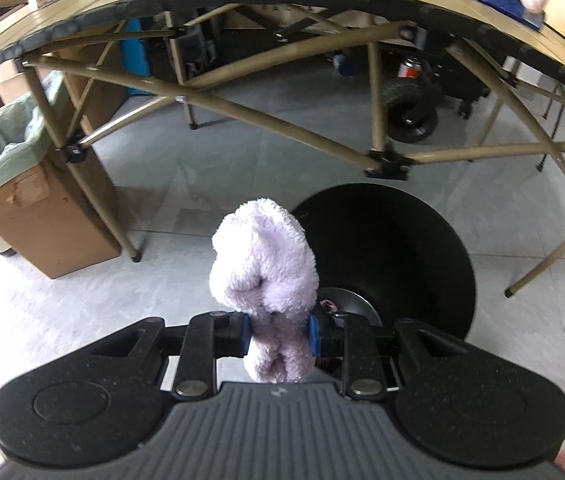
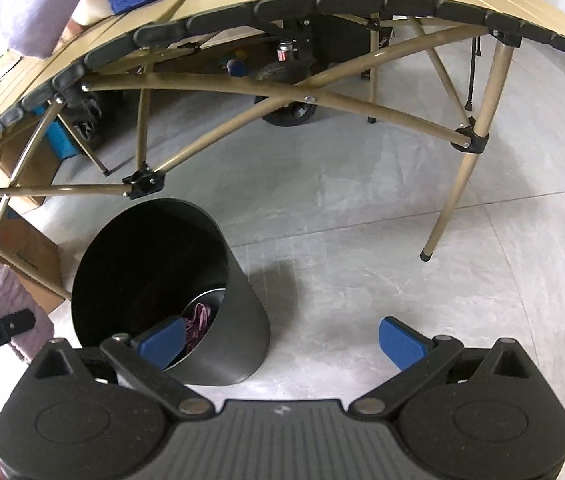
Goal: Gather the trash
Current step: 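Move the left tool holding the lilac sock over the black bin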
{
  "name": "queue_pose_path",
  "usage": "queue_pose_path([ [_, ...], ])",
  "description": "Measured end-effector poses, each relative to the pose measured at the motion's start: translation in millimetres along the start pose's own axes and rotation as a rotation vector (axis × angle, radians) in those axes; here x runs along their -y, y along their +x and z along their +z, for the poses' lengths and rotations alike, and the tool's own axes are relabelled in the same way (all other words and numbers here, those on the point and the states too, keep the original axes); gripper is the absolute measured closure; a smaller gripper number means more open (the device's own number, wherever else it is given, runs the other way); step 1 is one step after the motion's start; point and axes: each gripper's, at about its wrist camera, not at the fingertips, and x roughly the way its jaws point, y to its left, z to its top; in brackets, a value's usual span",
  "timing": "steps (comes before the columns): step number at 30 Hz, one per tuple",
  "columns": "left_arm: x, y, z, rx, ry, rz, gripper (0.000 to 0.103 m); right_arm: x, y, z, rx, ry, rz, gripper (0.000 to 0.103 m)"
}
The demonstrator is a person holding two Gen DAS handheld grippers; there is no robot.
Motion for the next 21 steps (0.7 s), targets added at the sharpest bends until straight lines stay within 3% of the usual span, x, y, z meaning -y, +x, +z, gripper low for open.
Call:
queue_pose_path([
  [10, 49.8, 7.9, 5.2, -0.013, 0.091, -0.051, 0.077, 4.2, 4.5, 6.3, 0.005, -0.003, -0.03, 0.0],
  [21, 84.1, 31.5, 14.8, -0.051, 0.119, -0.063, 0.077, 9.6, 17.5, 16.4, -0.003, 0.008, -0.071, 0.0],
])
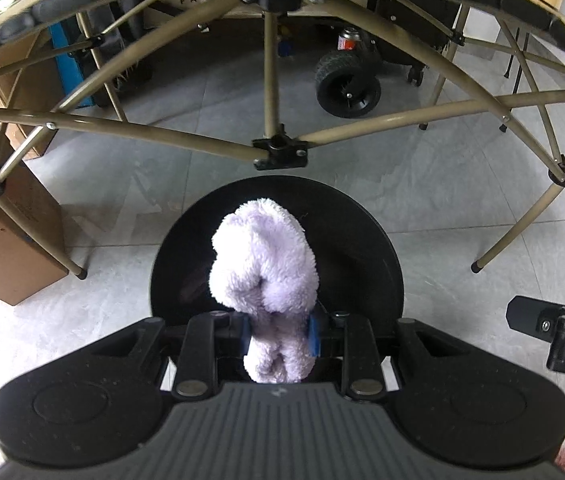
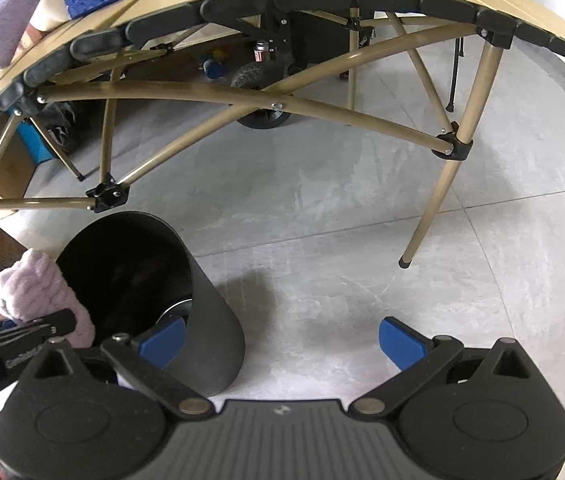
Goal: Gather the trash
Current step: 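Move the left tool holding the lilac sock over the black bin, then open the left tool to drop the lilac sock into the bin, then raise both open tools from the bin toward the table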
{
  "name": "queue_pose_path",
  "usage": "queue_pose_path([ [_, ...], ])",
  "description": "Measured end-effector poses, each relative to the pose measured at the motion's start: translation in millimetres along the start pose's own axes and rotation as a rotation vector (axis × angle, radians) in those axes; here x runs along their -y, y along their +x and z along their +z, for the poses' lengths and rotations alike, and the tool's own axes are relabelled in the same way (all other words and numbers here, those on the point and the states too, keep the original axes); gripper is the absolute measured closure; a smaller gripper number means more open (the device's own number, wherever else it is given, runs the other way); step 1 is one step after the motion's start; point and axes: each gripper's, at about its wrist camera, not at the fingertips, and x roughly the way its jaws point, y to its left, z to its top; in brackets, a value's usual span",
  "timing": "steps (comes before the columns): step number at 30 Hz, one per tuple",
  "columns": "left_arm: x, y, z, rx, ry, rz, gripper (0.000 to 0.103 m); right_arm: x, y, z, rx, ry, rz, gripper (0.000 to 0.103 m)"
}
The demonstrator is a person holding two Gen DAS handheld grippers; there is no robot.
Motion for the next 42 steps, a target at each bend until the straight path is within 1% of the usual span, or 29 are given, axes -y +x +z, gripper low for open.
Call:
queue_pose_path([
  [5, 8.5, 11.6, 4.4, -0.021, 0.0, -0.002, 0.077, 3.6, 5.0, 5.1, -0.007, 0.012, -0.016, 0.0],
  [12, 14.1, 24.3, 6.7, -0.049, -0.017, 0.001, 0.077, 12.7, 14.2, 20.7, -0.007, 0.043, -0.042, 0.0],
  [17, 13.8, 26.6, 9.2, -0.063, -0.026, 0.008, 0.077, 12.5, 22.1, 22.8, -0.026, 0.048, -0.041, 0.0],
  [19, 13.5, 26.8, 10.1, -0.068, -0.029, 0.01, 0.075, 10.7, 24.3, 20.9, -0.037, 0.043, -0.032, 0.0],
  [21, 13.4, 26.4, 10.6, -0.069, -0.028, 0.017, 0.07, 9.2, 23.9, 19.6, -0.037, 0.038, -0.029, 0.0],
  [22, 13.1, 26.2, 10.7, -0.068, -0.028, 0.022, 0.061, 8.7, 23.7, 19.4, -0.035, 0.037, -0.03, 0.0],
  [23, 13.3, 25.7, 10.8, -0.066, -0.029, 0.031, 0.048, 8.6, 23.4, 19.4, -0.034, 0.037, -0.03, 0.0],
  [24, 12.9, 25.1, 11.0, -0.065, -0.028, 0.032, 0.041, 8.5, 23.0, 19.6, -0.033, 0.038, -0.029, 0.0],
  [26, 12.4, 23.7, 11.7, -0.057, -0.034, 0.029, 0.018, 8.1, 23.1, 18.8, -0.032, 0.036, -0.029, 0.0],
  [27, 12.8, 22.7, 12.1, -0.055, -0.032, 0.027, 0.013, 8.1, 23.0, 18.7, -0.032, 0.034, -0.03, 0.0],
  [28, 12.8, 22.1, 12.4, -0.053, -0.03, 0.025, 0.006, 7.9, 22.7, 18.5, -0.031, 0.032, -0.031, 0.0],
  [29, 12.5, 21.4, 12.5, -0.05, -0.028, 0.024, 0.003, 7.8, 22.4, 18.6, -0.03, 0.03, -0.032, 0.0],
  [31, 12.7, 19.9, 12.9, -0.057, -0.02, 0.019, 0.003, 8.5, 21.3, 18.5, -0.025, 0.03, -0.031, 0.0],
  [42, 5.8, 7.0, 13.8, -0.107, -0.028, 0.01, 0.003, 9.2, 15.0, 20.9, 0.003, 0.02, -0.039, 0.0],
])
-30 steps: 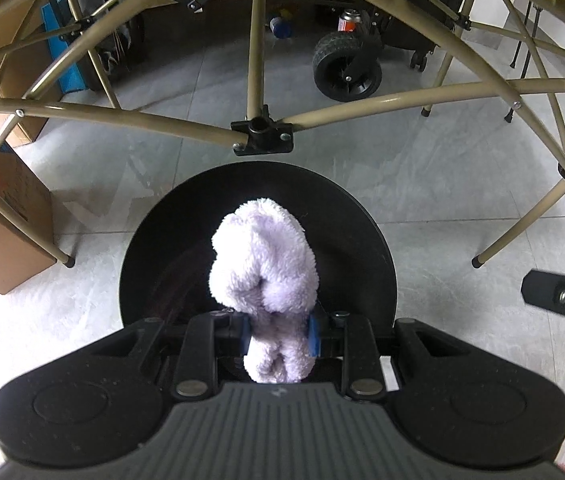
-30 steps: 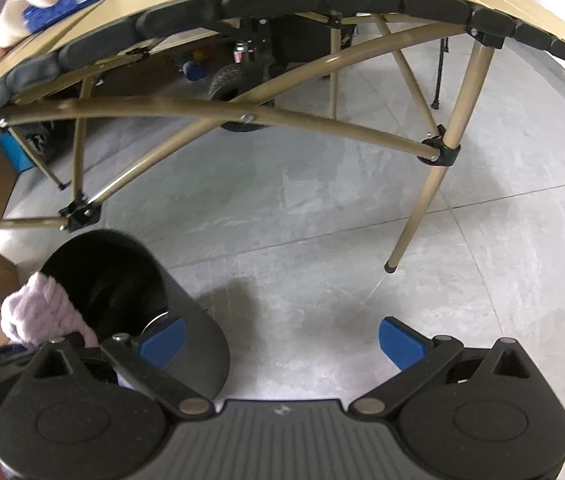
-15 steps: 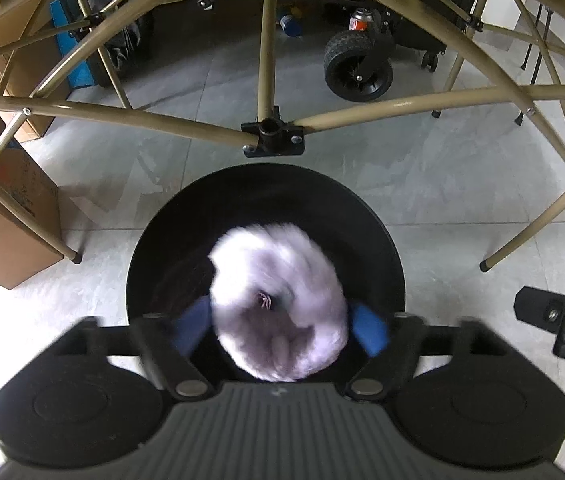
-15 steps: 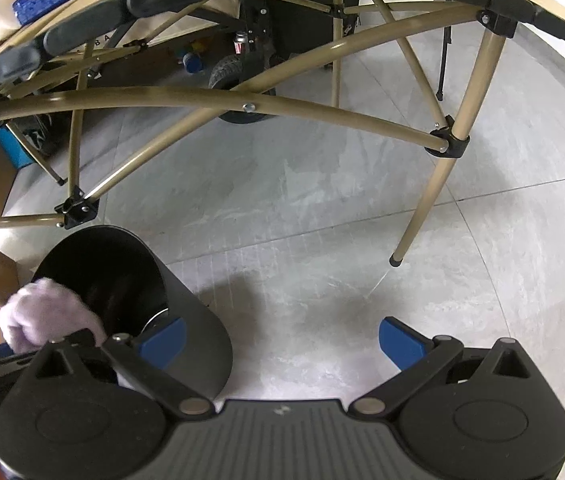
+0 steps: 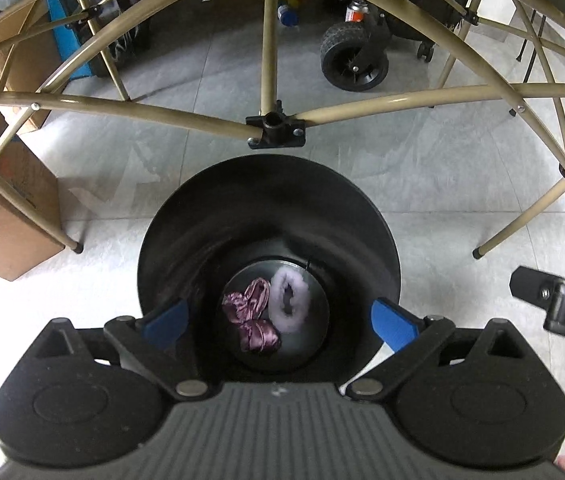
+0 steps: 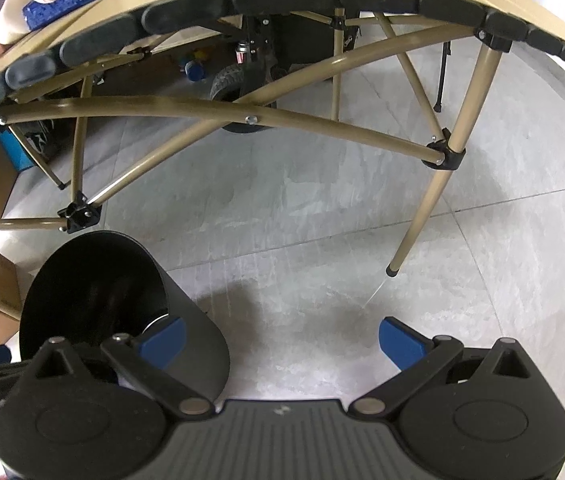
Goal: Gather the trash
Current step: 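Raise both open tools from the bin toward the table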
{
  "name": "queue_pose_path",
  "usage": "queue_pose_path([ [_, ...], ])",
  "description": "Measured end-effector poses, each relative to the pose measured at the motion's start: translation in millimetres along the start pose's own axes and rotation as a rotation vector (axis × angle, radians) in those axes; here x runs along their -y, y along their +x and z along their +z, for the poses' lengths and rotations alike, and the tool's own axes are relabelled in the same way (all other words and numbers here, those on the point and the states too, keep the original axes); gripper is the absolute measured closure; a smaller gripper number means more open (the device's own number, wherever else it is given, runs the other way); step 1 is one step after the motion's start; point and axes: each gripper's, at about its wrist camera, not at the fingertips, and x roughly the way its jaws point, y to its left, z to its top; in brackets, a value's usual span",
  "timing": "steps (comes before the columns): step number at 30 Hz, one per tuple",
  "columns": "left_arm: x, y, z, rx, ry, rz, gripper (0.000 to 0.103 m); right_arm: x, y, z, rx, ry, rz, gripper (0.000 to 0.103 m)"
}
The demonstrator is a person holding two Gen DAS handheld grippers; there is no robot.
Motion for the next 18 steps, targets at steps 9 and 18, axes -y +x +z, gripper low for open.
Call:
queue_pose_path([
  [9, -1.0, -32.7, -10.5, 0.049, 0.043, -0.012, 0.003, -2.5, -4.4, 0.2, 0.016, -0.014, 0.001, 0.0],
  [18, -13.7, -63.0, -19.3, 0.146, 0.06, 0.002, 0.002, -9.5, -22.0, -5.9, 0.057, -0.037, 0.025, 0.0],
])
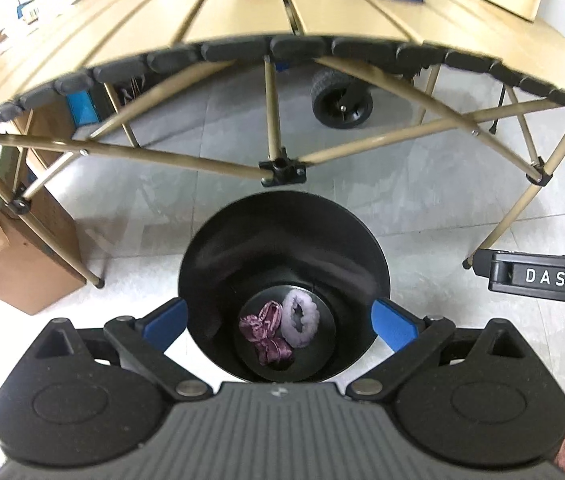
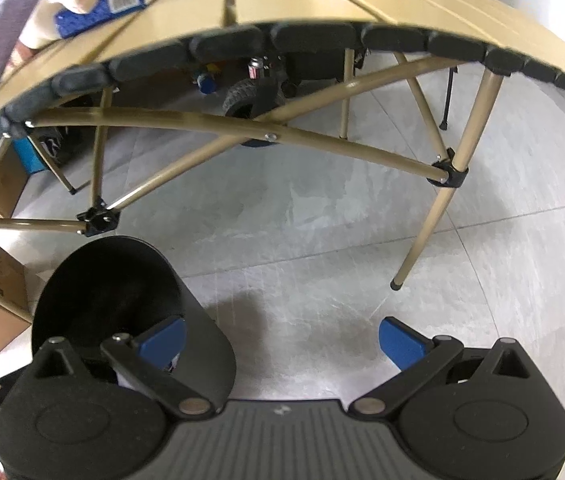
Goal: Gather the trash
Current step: 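Raise both open tools from the bin toward the table, then close the left tool on the purple drawstring pouch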
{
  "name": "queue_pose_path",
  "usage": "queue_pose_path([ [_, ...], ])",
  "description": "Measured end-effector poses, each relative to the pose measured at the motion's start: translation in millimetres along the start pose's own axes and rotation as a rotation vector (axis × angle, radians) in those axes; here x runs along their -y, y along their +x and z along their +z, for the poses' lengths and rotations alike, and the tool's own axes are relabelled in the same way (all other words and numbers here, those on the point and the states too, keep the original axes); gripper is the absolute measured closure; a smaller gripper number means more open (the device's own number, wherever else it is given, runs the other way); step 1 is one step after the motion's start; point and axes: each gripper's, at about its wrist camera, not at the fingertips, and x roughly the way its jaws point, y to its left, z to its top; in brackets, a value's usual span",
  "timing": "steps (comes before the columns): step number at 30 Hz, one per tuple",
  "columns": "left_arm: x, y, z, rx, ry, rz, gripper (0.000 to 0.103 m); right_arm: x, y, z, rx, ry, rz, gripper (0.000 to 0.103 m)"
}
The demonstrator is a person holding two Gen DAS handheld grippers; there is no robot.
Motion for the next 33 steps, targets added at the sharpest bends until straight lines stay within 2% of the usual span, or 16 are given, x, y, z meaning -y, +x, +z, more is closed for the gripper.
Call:
queue_pose_path([
  [8, -16.5, -40.5, 1.9, 0.127, -0.046, 0.018, 0.002, -15.5, -44.9, -2.5, 0.113, -0.041, 0.058, 0.0],
  [17, -32.7, -94.8, 10.5, 0.331, -0.125, 0.02, 0.002, -33.4, -101.0, 2.9, 0.276, -0.133, 0.12, 0.0],
  [25, -34.7, -121.4, 28.9, 0.47, -0.124, 0.037, 0.0, -40.9, -124.4, 29.6, 0.409, -0.14, 0.15, 0.0],
  [33, -25.9, -119.9, 58.6, 0.566, -0.12, 0.067, 0.0, -48.9, -126.7, 67.9, 0.531, -0.13, 0.17, 0.0],
])
